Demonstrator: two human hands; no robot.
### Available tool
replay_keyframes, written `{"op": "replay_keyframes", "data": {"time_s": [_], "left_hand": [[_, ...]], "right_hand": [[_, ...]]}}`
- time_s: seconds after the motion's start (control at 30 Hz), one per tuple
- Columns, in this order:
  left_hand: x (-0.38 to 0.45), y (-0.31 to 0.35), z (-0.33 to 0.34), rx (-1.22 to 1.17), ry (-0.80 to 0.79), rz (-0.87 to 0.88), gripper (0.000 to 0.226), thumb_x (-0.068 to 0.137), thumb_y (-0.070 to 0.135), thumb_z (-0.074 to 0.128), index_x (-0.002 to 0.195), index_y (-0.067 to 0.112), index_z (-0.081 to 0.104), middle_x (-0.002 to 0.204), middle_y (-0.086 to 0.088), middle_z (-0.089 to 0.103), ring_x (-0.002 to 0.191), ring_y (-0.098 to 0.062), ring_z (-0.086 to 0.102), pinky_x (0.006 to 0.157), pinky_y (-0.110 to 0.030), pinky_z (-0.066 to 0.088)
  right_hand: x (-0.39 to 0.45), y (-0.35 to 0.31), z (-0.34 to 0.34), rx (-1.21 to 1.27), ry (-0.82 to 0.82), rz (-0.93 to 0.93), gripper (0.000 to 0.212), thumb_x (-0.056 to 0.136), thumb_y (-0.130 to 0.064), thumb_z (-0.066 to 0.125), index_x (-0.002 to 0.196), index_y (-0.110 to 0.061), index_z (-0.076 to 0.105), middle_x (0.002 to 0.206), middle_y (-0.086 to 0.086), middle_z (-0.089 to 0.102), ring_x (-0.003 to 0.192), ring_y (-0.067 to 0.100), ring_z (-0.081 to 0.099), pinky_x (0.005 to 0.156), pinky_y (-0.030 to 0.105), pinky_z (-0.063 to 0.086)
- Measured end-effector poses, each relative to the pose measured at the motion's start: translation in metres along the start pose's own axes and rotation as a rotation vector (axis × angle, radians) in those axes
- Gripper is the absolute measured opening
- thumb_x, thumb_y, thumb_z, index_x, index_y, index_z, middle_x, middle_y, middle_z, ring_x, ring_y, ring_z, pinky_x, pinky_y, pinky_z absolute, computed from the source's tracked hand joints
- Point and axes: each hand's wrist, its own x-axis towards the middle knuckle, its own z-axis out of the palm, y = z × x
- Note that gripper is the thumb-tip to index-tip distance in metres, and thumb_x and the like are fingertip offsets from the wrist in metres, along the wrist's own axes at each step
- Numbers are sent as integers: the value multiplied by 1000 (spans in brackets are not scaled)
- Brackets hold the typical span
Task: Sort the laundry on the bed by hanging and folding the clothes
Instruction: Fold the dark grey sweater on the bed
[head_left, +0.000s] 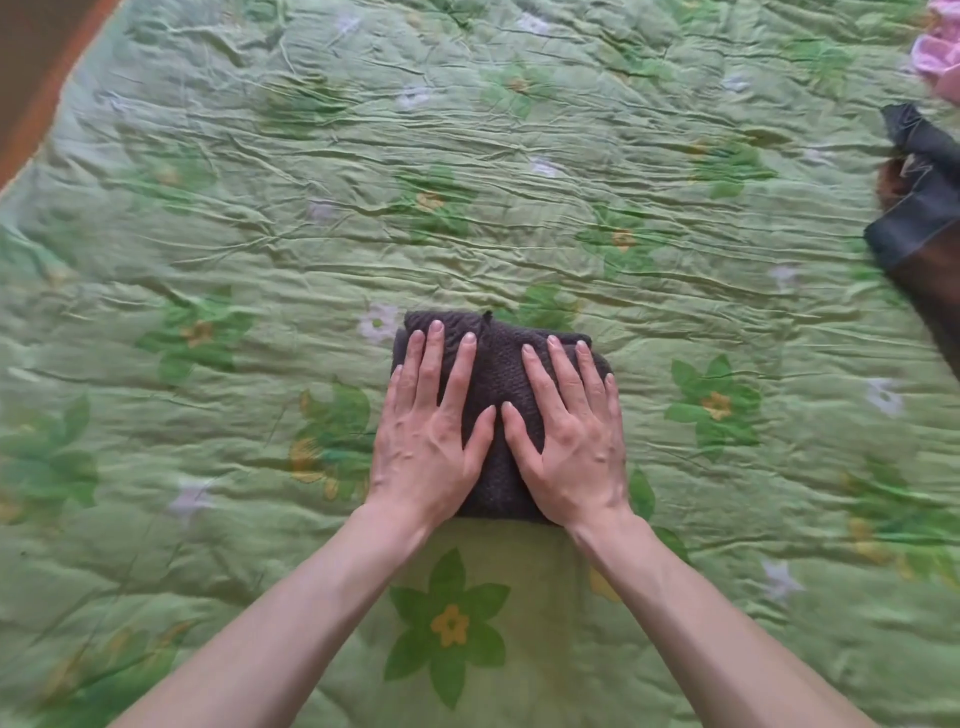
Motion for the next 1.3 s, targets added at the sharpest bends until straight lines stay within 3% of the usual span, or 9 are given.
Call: {"op": "replay_keyframes", "data": {"time_s": [0.2,0.37,0.47,0.53,0.67,0.8,0.9,1.07,1.3], "left_hand": [[9,-10,12,-23,-36,-54,79,99,58,35,168,25,17,176,-4,6,163,-19,1,128,-59,13],[12,-14,-5,-255,-34,-64,81,94,67,43,164,34,22,175,-1,5,162,-23,5,128,-52,20],[6,-8,-15,-518,-25,-357,100,79,80,58,160,40,15,162,-2,20,150,-22,29,120,-41,30],[10,-5,-18,-675,-75,-635,118,64,83,71,157,29,21,152,-5,39,140,-19,43,120,-37,34],[29,-18,-26,-1026,-312,-861,93,56,68,92,127,15,64,117,-1,77,108,-23,75,98,-38,58],[29,-23,-36,-1263,-514,-825,76,63,61,91,123,18,75,115,-7,80,104,-25,78,81,-35,64],[17,-13,-48,-1351,-599,-797,72,66,63,91,125,24,75,121,-8,77,111,-26,75,81,-37,64],[-9,41,-106,-1318,-494,-737,76,75,52,86,140,27,58,126,-5,76,112,-24,75,85,-37,63],[-48,140,-226,-1299,-488,-568,76,69,50,88,134,27,56,116,5,78,104,-15,77,75,-24,61]], "right_hand": [[5,6,8,94,63,-11,62,99,-47,54,156,-25,46,167,1,35,159,22,18,126,55,18],[7,4,-7,379,73,99,72,100,-58,50,163,-32,26,172,-5,18,160,10,8,130,39,9],[-7,10,-13,740,90,463,95,85,-69,63,162,-33,20,164,-1,29,152,9,30,126,36,27],[-14,12,-17,915,-10,666,111,71,-75,72,160,-27,28,155,-2,47,139,7,49,120,35,40],[-13,21,-20,1031,-118,691,88,61,-70,82,134,-24,63,120,-10,75,109,1,71,101,29,56],[-8,22,-31,1201,-168,683,79,62,-58,91,129,-30,60,117,-11,77,107,9,74,95,34,58],[-13,23,-53,1225,-179,664,82,62,-55,93,132,-33,56,117,-12,76,108,11,74,86,30,61],[-42,9,-131,1245,-75,695,80,62,-46,93,131,-21,61,117,-3,77,107,15,74,81,25,59],[-117,-32,-284,1280,80,758,69,66,-45,90,125,-16,69,117,4,78,112,25,73,95,39,57]]}}
